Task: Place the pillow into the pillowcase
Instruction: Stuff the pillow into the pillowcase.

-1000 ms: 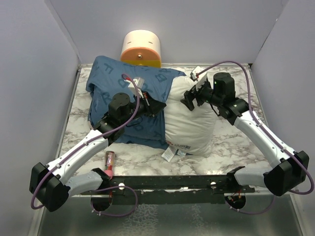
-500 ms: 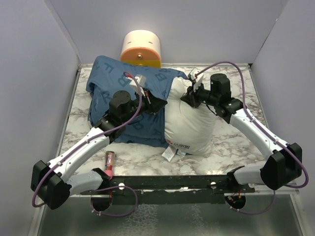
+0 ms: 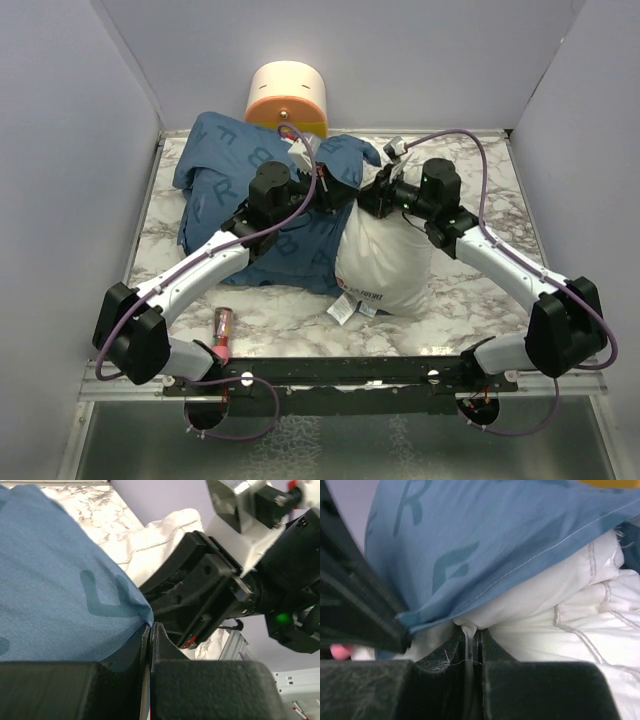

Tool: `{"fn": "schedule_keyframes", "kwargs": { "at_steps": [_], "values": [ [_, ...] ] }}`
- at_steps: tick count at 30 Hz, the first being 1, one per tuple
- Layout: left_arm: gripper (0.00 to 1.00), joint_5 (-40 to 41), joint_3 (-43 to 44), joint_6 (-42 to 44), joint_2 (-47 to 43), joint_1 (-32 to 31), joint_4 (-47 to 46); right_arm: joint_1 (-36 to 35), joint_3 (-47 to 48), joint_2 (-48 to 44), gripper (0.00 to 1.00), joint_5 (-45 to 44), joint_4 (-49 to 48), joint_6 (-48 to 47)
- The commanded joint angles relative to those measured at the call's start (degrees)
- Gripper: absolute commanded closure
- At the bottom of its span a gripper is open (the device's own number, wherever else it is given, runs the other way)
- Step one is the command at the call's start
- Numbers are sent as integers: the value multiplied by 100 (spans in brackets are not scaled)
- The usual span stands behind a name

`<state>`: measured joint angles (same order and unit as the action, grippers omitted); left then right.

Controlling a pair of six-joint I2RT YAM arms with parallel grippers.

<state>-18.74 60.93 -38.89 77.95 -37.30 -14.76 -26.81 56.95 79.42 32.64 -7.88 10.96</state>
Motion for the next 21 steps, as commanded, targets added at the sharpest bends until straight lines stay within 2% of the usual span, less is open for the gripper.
{"fn": "schedule_keyframes", "kwargs": {
  "at_steps": [1, 5, 7, 10, 13, 16, 21],
  "values": [
    [100, -1106, 478, -365, 64, -576, -1588, -455, -206, 218, 99, -278, -1242, 1918],
    [100, -1229, -423, -783, -250, -662, -2009, -444, -397, 548, 99, -1414, -1509, 2280],
    [100, -1167, -1085, -971, -437, -664, -2317, -416, -560, 861, 98, -1342, -1612, 2358],
    [100, -995, -1764, -975, -567, -665, -2263, -400, -768, 1005, 93, -1031, -1661, 2138],
    [100, -694, -2134, -883, -594, -644, -1978, -317, -775, 506, 72, -814, -1231, 1535],
    [100, -335, -2337, -876, -665, -604, -1931, -224, -460, -279, 53, -993, -207, 677],
    [100, -214, -2375, -862, -614, -432, -1914, 101, 197, -1191, 33, -1189, 1288, -286]
  ]
}}
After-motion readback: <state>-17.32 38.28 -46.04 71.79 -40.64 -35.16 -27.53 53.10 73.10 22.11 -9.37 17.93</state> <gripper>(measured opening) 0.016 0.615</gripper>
